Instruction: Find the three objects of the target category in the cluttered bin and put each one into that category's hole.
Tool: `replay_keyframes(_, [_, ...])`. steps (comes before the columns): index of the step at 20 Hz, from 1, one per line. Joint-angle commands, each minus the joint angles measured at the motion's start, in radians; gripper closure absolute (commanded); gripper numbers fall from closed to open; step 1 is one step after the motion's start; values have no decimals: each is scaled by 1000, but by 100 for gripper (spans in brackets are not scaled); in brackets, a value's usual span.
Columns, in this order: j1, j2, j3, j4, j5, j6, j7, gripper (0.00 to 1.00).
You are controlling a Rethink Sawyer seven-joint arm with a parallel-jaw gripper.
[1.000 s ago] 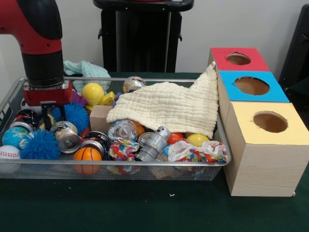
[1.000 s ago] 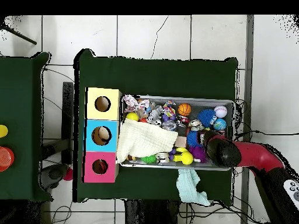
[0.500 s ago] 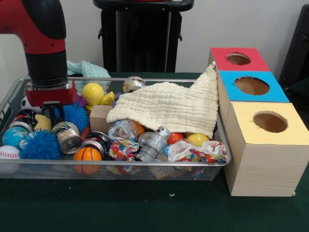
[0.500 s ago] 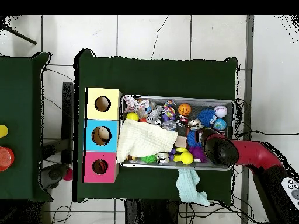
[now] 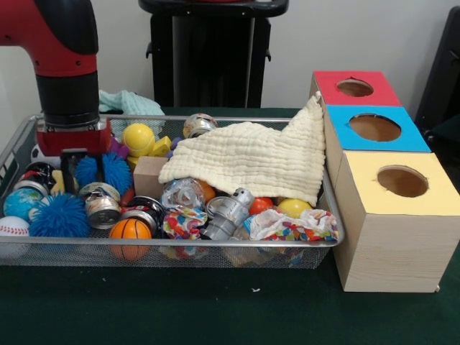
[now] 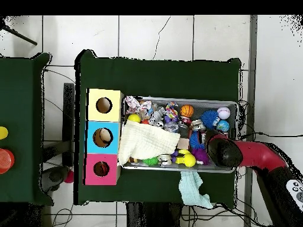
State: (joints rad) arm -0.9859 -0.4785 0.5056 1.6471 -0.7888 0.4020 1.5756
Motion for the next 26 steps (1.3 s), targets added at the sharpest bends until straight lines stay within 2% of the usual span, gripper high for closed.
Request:
replay_keyframes(1, [12,-16,10,6,-67,98,-186,0])
replay_keyframes(7, [20,-15,9,-2,-71,104,-191,0])
replay_keyframes(14, [65,10,-60,-48,-140,83,-155,0])
replay_keyframes(21, [161,78,-197,-119,-221,6,31,0])
replay_keyframes(26, [188,52,-226,-115,-238,27,-5,0])
